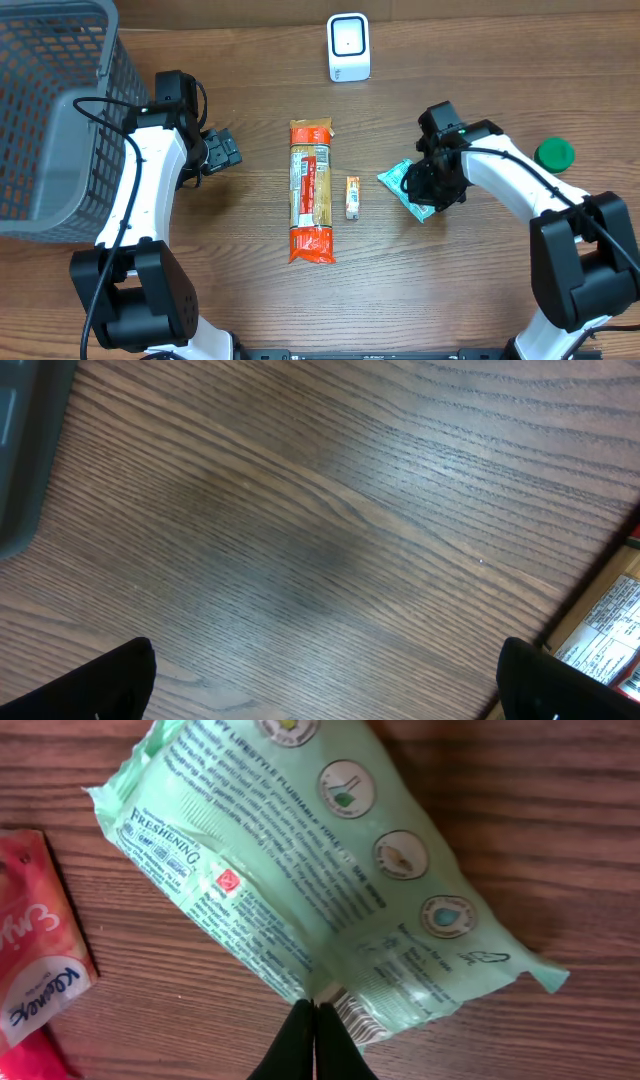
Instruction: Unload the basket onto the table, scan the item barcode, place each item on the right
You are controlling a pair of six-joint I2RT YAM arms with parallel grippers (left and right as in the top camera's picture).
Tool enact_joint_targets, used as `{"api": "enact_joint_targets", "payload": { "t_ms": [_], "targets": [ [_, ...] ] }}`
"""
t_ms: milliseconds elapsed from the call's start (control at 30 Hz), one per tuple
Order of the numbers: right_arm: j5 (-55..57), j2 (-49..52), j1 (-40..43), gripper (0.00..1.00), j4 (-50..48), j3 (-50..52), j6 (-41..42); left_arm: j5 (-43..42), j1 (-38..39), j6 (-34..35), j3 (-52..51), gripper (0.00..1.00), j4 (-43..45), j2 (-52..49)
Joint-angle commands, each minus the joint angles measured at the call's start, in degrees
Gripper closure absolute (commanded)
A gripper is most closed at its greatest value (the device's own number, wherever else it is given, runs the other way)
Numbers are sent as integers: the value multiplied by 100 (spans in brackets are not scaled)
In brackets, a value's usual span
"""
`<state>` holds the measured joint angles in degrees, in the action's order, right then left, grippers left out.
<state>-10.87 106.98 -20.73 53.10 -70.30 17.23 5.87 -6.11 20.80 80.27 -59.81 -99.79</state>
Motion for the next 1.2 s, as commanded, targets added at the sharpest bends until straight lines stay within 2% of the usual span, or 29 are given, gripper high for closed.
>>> {"api": "enact_joint_targets", "payload": {
  "t_ms": [0,433,533,700,800,1167],
  "targets": [
    [299,-116,-96,96,-83,149,79,50,13,-68,44,0,11,13],
    [378,-116,-122,96,-929,955,94,50,13,-68,44,0,9,13],
    [328,-122,-122,96,-632,710,87,50,13,-68,46,0,9,13],
    [393,-122,-120,96,376,-385,-146,50,13,-68,44,0,11,13],
    [540,-122,-122,96,664,-734,-144,50,13,-68,44,0,11,13],
    [551,-122,-140,96,678,-181,76,50,13,-68,44,0,9,13]
  ]
}}
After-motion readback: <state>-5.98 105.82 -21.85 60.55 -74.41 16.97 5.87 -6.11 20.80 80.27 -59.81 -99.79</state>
